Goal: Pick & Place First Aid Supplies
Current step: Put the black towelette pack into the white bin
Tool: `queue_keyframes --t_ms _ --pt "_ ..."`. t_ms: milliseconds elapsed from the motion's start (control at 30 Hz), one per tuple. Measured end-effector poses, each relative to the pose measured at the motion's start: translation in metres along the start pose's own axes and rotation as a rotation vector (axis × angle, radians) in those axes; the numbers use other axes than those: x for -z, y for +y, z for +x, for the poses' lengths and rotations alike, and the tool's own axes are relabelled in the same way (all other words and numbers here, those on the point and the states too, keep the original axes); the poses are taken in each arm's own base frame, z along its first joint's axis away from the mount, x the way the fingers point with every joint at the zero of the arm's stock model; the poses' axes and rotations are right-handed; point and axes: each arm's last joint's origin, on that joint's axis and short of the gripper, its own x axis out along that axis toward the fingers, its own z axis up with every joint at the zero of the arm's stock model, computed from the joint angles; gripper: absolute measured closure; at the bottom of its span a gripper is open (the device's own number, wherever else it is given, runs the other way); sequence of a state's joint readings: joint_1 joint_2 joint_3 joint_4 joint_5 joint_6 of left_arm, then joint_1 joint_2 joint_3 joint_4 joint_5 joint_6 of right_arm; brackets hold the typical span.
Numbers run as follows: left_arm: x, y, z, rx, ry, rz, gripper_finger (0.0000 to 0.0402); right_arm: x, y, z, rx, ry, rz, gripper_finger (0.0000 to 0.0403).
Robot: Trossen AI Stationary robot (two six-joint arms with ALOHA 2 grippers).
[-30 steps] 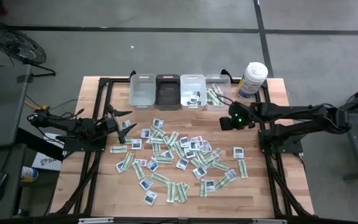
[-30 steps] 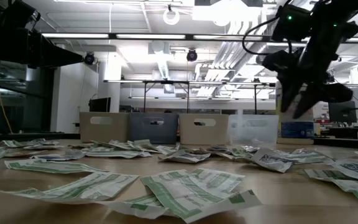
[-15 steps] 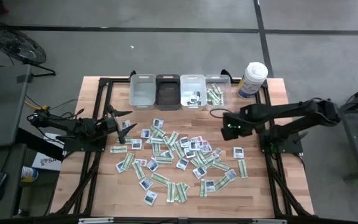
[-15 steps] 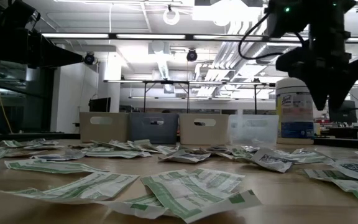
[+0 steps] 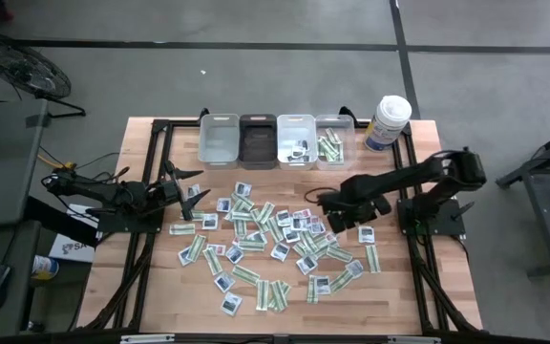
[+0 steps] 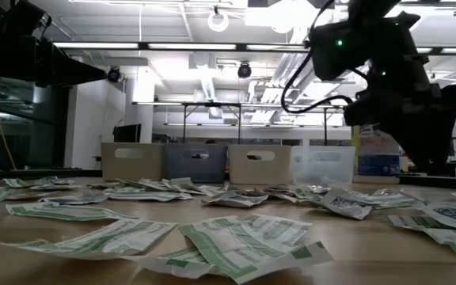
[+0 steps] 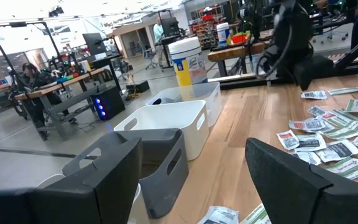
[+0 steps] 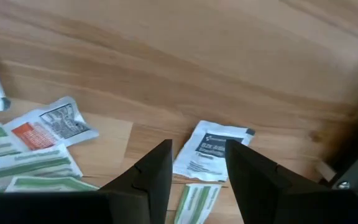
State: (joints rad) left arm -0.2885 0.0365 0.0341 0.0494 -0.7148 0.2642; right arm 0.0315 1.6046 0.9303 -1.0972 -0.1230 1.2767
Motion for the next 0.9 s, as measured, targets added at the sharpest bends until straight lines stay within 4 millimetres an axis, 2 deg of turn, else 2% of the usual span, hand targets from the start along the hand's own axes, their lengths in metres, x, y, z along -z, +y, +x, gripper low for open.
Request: queue_keyframes --t_ms 267,900 --pt "0.0 0.0 0.0 0.0 0.0 0.0 0.0121 0.01 0.009 0.014 0.052 0.029 0.034 0.0261" --pt "0.0 0.0 0.0 0.0 0.001 0.0 0.0121 0.011 0.005 0.031 0.044 0.007 0.104 0.0261"
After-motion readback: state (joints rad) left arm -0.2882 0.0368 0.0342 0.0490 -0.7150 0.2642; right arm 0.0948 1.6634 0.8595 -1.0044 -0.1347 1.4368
